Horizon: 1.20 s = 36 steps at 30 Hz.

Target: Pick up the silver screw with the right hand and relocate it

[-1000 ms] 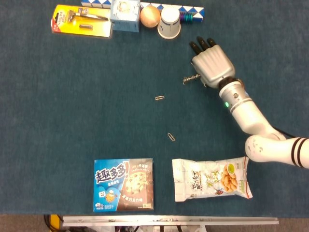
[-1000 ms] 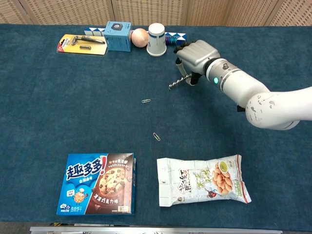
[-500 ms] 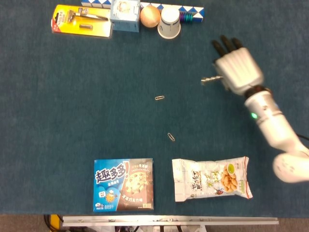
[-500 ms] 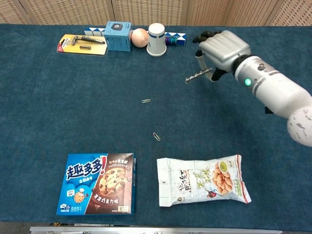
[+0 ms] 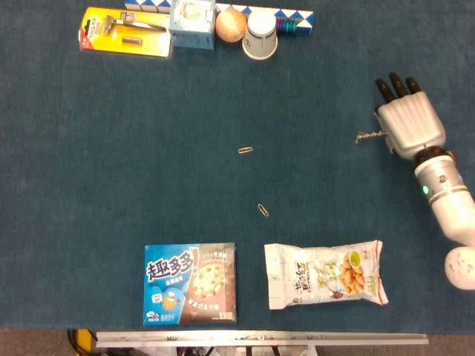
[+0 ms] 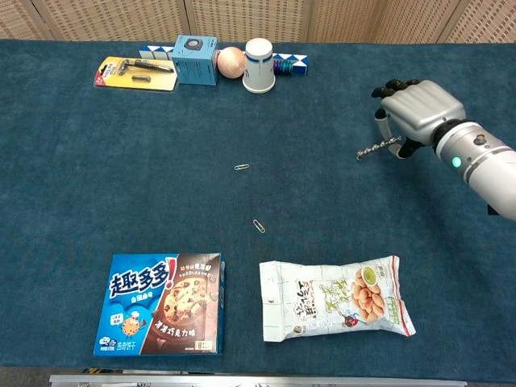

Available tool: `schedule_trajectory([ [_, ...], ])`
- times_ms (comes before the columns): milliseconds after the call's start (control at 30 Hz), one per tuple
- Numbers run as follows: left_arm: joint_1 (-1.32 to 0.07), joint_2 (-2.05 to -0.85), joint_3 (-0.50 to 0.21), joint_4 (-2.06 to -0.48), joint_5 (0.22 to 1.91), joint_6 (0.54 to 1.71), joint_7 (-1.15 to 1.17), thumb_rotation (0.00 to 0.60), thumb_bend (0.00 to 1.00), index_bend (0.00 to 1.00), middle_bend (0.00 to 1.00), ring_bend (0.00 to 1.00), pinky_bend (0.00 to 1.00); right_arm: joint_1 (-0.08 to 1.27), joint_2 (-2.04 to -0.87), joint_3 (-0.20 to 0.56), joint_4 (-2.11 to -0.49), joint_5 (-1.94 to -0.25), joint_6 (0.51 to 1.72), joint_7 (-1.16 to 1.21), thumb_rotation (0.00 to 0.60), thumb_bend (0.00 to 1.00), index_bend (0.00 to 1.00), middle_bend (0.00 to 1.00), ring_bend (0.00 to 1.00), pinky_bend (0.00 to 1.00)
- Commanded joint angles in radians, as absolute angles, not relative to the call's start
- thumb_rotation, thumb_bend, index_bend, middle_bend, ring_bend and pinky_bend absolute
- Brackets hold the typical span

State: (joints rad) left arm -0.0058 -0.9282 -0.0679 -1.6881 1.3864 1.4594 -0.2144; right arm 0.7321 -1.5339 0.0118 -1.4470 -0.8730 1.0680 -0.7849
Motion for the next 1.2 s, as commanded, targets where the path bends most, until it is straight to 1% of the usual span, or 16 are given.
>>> schedule_trajectory([
  [33, -0.006, -0.928, -0.067, -1.687, 1.388, 1.460, -0.216, 0.600, 0.00, 0.52, 0.43, 0.46, 0.60, 0.725, -1.549, 0.012, -1.425, -0.886, 1.057, -0.769, 0.600, 0.27, 0.58, 0.13, 0.00, 0.14],
  [67, -0.006, -0.928, -0.067, -1.686, 1.389, 1.461, -0.215, 0.600, 0.00, 0.52, 0.43, 0.46, 0.60, 0.724, -1.551, 0.012, -1.421, -0.892, 1.057, -0.765, 0.600, 0.24, 0.54, 0.13, 0.00, 0.14],
  [133, -0.005, -0.928, -0.066, -1.688, 1.391, 1.463, -0.215, 0.600, 0.00, 0.52, 0.43, 0.46, 0.60, 0.718, -1.549, 0.011, -1.423, -0.906, 1.059, -0.760, 0.600, 0.13, 0.41, 0.13, 0.00, 0.14],
  [200, -0.004, -0.927, -0.065, -1.689, 1.394, 1.465, -0.217, 0.600, 0.00, 0.52, 0.43, 0.46, 0.60, 0.712, -1.540, 0.011, -1.436, -0.919, 1.067, -0.756, 0.600, 0.04, 0.31, 0.13, 0.00, 0.14],
  [233, -0.005, -0.926, -0.064, -1.690, 1.396, 1.465, -0.217, 0.600, 0.00, 0.52, 0.43, 0.46, 0.60, 0.706, -1.530, 0.010, -1.451, -0.929, 1.076, -0.753, 0.600, 0.01, 0.25, 0.13, 0.00, 0.14],
  [300, -0.005, -0.926, -0.062, -1.691, 1.400, 1.464, -0.215, 0.600, 0.00, 0.52, 0.43, 0.46, 0.60, 0.694, -1.504, 0.009, -1.489, -0.952, 1.099, -0.747, 0.600, 0.00, 0.19, 0.13, 0.00, 0.14],
  [367, -0.007, -0.927, -0.061, -1.692, 1.401, 1.463, -0.210, 0.600, 0.00, 0.52, 0.43, 0.46, 0.60, 0.679, -1.475, 0.007, -1.530, -0.980, 1.131, -0.739, 0.600, 0.00, 0.15, 0.13, 0.00, 0.13],
  [533, -0.014, -0.934, -0.059, -1.696, 1.399, 1.451, -0.189, 0.600, 0.00, 0.52, 0.43, 0.46, 0.60, 0.608, -1.372, -0.012, -1.666, -1.092, 1.268, -0.708, 0.600, 0.00, 0.15, 0.13, 0.00, 0.13],
  [700, -0.026, -0.948, -0.055, -1.703, 1.399, 1.435, -0.145, 0.600, 0.00, 0.52, 0.43, 0.46, 0.60, 0.504, -1.258, -0.050, -1.769, -1.219, 1.419, -0.634, 0.600, 0.00, 0.20, 0.13, 0.00, 0.13],
  [800, -0.033, -0.958, -0.053, -1.708, 1.399, 1.428, -0.118, 0.600, 0.00, 0.52, 0.43, 0.46, 0.60, 0.436, -1.208, -0.068, -1.795, -1.268, 1.494, -0.574, 0.600, 0.00, 0.24, 0.13, 0.00, 0.13],
  [900, -0.040, -0.965, -0.053, -1.708, 1.393, 1.417, -0.100, 0.600, 0.00, 0.52, 0.43, 0.46, 0.60, 0.369, -1.181, -0.078, -1.796, -1.291, 1.555, -0.504, 0.600, 0.00, 0.26, 0.13, 0.00, 0.13],
  [1000, -0.049, -0.974, -0.055, -1.702, 1.379, 1.401, -0.085, 0.600, 0.00, 0.52, 0.43, 0.46, 0.60, 0.309, -1.172, -0.087, -1.767, -1.299, 1.590, -0.428, 0.600, 0.00, 0.26, 0.13, 0.00, 0.13],
  [1200, -0.065, -0.994, -0.059, -1.694, 1.354, 1.376, -0.047, 0.600, 0.00, 0.52, 0.43, 0.46, 0.60, 0.223, -1.184, -0.091, -1.684, -1.303, 1.600, -0.288, 0.600, 0.00, 0.27, 0.14, 0.00, 0.13],
])
